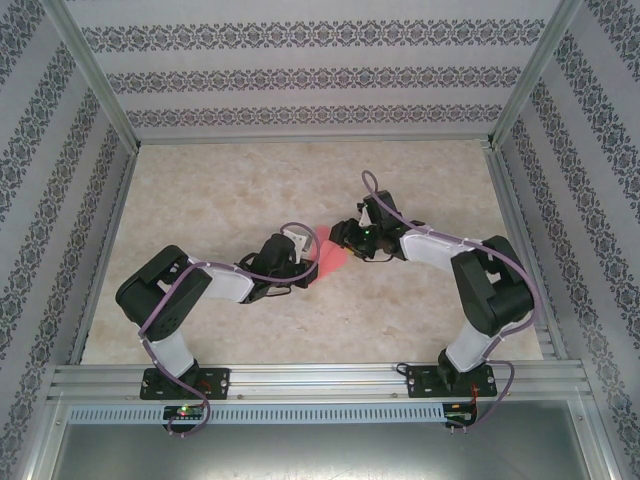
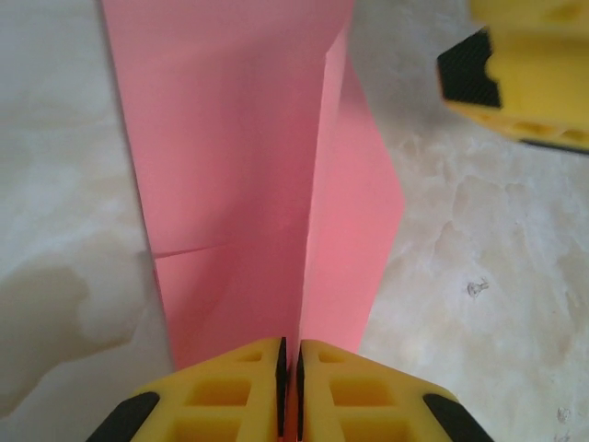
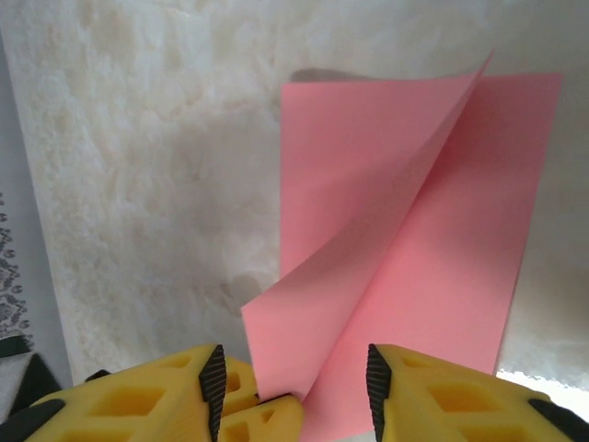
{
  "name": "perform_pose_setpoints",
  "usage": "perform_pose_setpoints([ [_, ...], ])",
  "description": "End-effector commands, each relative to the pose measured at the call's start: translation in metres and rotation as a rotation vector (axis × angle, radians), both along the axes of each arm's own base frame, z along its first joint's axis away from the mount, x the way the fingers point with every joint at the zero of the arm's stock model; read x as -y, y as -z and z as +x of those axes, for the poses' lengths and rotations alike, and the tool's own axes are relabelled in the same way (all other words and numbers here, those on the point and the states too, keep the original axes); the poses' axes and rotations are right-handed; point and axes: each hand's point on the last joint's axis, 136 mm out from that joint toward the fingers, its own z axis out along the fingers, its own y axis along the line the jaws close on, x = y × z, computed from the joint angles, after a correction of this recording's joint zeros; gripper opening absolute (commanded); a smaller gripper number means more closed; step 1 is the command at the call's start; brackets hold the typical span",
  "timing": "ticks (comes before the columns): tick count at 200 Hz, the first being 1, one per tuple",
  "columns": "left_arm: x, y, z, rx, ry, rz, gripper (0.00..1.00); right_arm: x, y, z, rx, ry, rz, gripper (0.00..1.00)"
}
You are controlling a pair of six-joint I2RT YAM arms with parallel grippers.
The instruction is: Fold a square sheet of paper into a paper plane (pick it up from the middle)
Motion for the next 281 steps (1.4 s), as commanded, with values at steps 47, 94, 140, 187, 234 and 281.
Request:
perform_pose_setpoints([
  [47, -0.008, -0.013, 0.009, 0.031, -0.065, -0.068, 0.15, -0.024, 0.012, -0.002, -0.002, -0.060, 0.056, 0.43],
  [94, -0.013, -0.017, 0.011, -0.028, -0.123, -0.166, 0.15, -0.026, 0.010, -0.001, 0.045, -0.060, 0.079, 0.43],
  [140, -0.013, -0.024, 0.014, -0.087, -0.162, -0.255, 0.15, -0.024, 0.010, -0.002, 0.076, -0.063, 0.083, 0.44],
  [187, -0.013, -0.023, 0.014, -0.140, -0.169, -0.282, 0.15, -0.029, 0.016, 0.002, 0.053, -0.072, 0.081, 0.44],
  [234, -0.012, -0.021, 0.014, -0.184, -0.160, -0.304, 0.15, -0.035, 0.020, 0.005, 0.037, -0.095, 0.083, 0.46],
  [281, -0.006, -0.019, 0.013, -0.227, -0.131, -0.310, 0.14, -0.035, 0.026, 0.005, 0.020, -0.103, 0.057, 0.46],
])
